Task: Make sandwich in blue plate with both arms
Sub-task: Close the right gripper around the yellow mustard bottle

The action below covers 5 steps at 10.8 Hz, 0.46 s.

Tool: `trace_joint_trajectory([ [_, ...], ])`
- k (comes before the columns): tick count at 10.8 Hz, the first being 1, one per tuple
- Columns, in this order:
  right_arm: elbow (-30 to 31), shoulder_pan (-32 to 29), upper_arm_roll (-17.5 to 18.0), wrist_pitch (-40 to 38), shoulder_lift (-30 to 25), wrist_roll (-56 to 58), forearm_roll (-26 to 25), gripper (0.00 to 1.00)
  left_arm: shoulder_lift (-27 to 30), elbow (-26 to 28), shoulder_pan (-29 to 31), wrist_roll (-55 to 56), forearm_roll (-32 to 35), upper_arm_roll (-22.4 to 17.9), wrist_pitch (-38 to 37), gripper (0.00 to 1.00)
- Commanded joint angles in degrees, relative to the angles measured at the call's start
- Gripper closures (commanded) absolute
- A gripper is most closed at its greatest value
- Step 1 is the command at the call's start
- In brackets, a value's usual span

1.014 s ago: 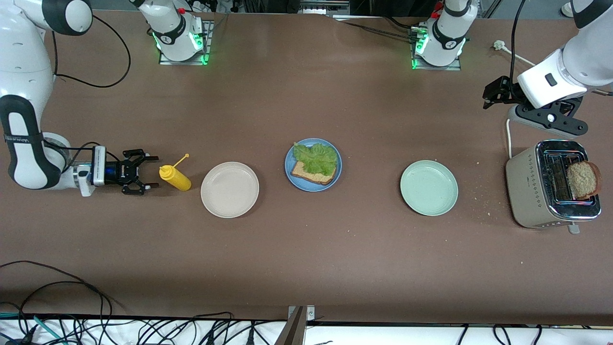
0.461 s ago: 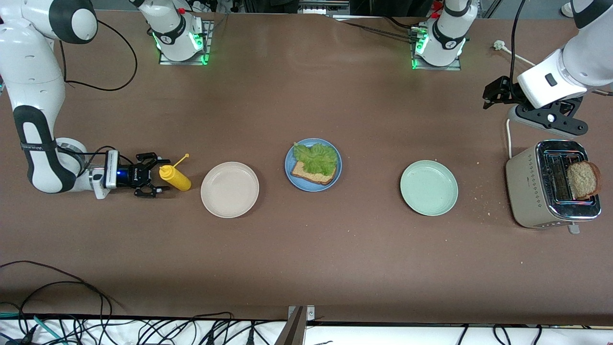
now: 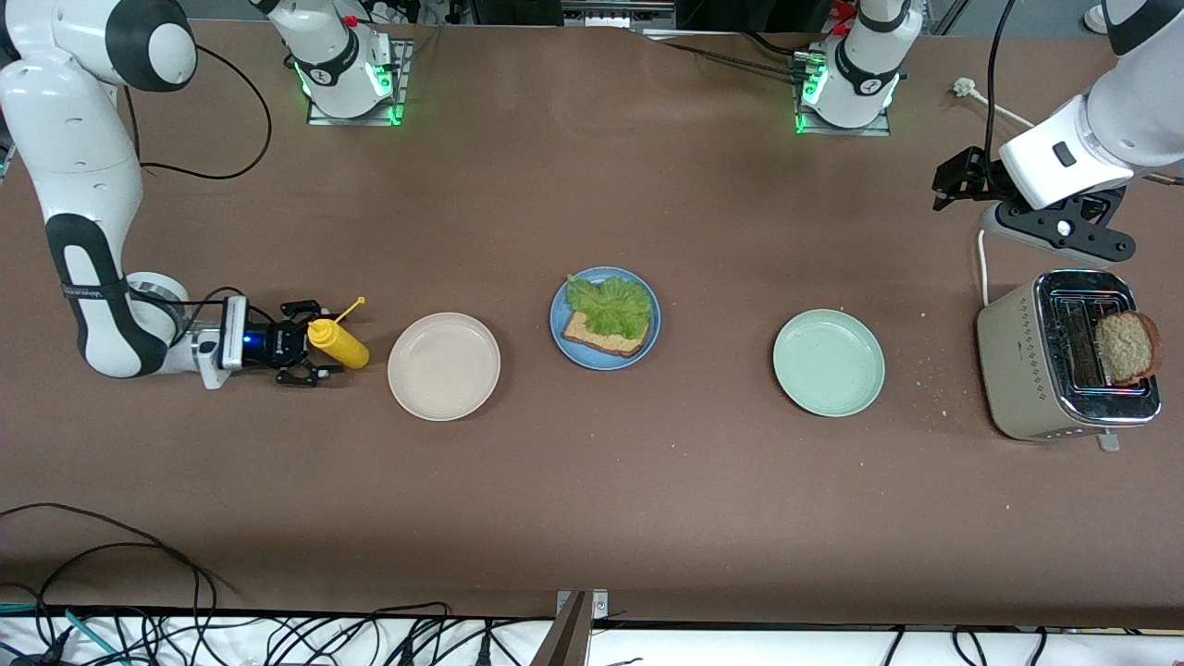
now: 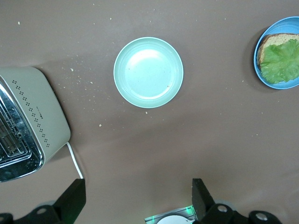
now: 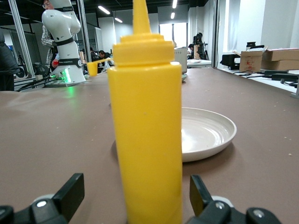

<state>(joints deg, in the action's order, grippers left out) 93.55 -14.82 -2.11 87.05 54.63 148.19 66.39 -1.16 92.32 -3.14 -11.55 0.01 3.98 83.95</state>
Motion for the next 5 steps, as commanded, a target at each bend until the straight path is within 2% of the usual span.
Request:
trace_joint_trajectory([
  [1, -1.2, 0.7, 1.3, 1.2, 1.0, -0.5, 2.3, 0.11, -0.7, -1.7, 0.1, -0.3, -0.4, 0.1, -1.0, 0.00],
  [5, -1.2, 1.7, 1.4, 2.1, 0.5, -2.2, 3.8, 0.95, -0.7, -1.7, 0.2, -0.4, -0.4, 0.2, -1.0, 0.00],
])
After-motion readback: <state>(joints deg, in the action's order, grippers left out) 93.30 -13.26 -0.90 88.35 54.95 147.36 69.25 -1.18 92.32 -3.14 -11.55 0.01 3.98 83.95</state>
